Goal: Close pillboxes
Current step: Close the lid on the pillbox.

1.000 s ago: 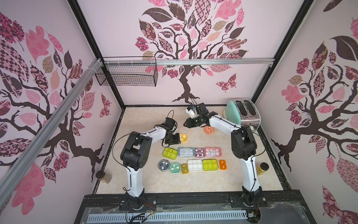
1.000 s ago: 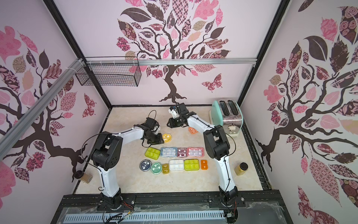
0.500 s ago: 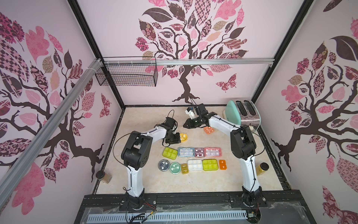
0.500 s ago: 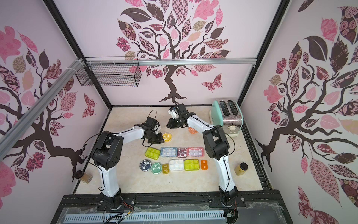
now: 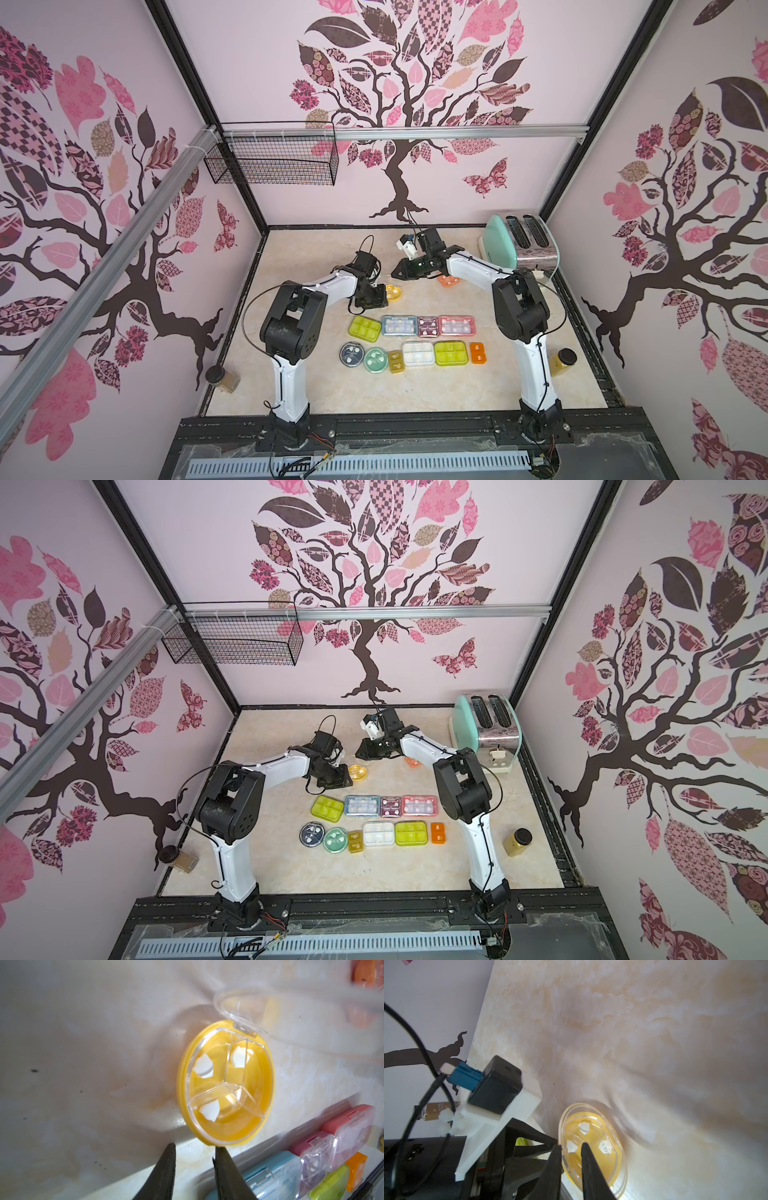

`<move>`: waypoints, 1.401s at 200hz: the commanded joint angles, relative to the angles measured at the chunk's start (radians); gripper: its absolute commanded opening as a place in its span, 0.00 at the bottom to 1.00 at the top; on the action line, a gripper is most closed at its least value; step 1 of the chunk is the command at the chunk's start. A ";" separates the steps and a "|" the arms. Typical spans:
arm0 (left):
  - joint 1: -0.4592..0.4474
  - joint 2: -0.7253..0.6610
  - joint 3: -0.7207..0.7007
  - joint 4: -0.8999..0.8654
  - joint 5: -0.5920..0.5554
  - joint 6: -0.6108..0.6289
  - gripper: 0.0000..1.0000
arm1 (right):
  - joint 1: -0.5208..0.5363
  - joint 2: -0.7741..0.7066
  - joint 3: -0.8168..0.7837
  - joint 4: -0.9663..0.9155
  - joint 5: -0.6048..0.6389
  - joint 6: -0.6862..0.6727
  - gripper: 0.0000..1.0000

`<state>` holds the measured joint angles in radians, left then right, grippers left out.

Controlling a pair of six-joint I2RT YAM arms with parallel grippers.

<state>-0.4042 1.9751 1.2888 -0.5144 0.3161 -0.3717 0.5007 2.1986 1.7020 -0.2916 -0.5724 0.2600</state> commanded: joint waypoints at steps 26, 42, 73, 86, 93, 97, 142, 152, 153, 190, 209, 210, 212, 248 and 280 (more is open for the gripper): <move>-0.007 -0.004 0.012 -0.011 -0.010 -0.011 0.35 | 0.016 -0.037 -0.067 0.040 -0.012 0.033 0.21; -0.008 -0.024 0.003 -0.011 -0.006 -0.013 0.35 | 0.019 -0.040 -0.089 0.056 -0.015 0.040 0.21; -0.008 -0.076 -0.027 -0.022 -0.015 -0.008 0.35 | 0.028 -0.037 -0.113 0.082 -0.017 0.054 0.21; -0.008 -0.097 -0.040 -0.028 -0.020 -0.007 0.35 | 0.034 -0.033 -0.114 0.086 -0.017 0.057 0.21; -0.008 -0.108 -0.047 -0.030 -0.023 -0.007 0.35 | 0.037 -0.029 -0.114 0.087 -0.016 0.058 0.21; -0.008 -0.112 -0.051 -0.030 -0.023 -0.008 0.35 | 0.039 -0.027 -0.114 0.088 -0.016 0.058 0.21; -0.001 -0.175 -0.082 -0.050 -0.040 -0.009 0.35 | 0.050 -0.024 -0.115 0.088 -0.011 0.060 0.23; 0.006 -0.189 -0.078 -0.052 -0.040 -0.007 0.35 | 0.050 -0.031 -0.114 0.077 0.004 0.059 0.23; 0.007 -0.189 -0.077 -0.052 -0.040 -0.007 0.35 | 0.050 -0.032 -0.113 0.075 0.006 0.058 0.24; 0.032 -0.182 0.020 -0.096 -0.036 0.036 0.47 | 0.048 -0.109 -0.163 0.038 0.186 0.089 0.47; 0.044 -0.152 0.076 -0.097 -0.038 0.040 0.71 | 0.046 -0.132 -0.189 0.041 0.221 0.101 0.62; 0.045 -0.149 0.080 -0.097 -0.037 0.040 0.72 | 0.046 -0.132 -0.190 0.041 0.221 0.102 0.63; 0.046 -0.146 0.085 -0.097 -0.036 0.040 0.74 | 0.045 -0.132 -0.192 0.041 0.220 0.102 0.64; 0.067 -0.028 0.197 -0.118 -0.028 0.059 0.81 | 0.045 -0.111 -0.201 0.054 0.207 0.118 0.67; 0.081 0.051 0.243 -0.116 -0.013 0.063 0.77 | 0.047 -0.099 -0.198 0.049 0.233 0.114 0.68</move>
<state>-0.3355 1.9713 1.5028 -0.6090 0.2913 -0.3290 0.5449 2.0918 1.5066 -0.2314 -0.3702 0.3687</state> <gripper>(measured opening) 0.787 0.677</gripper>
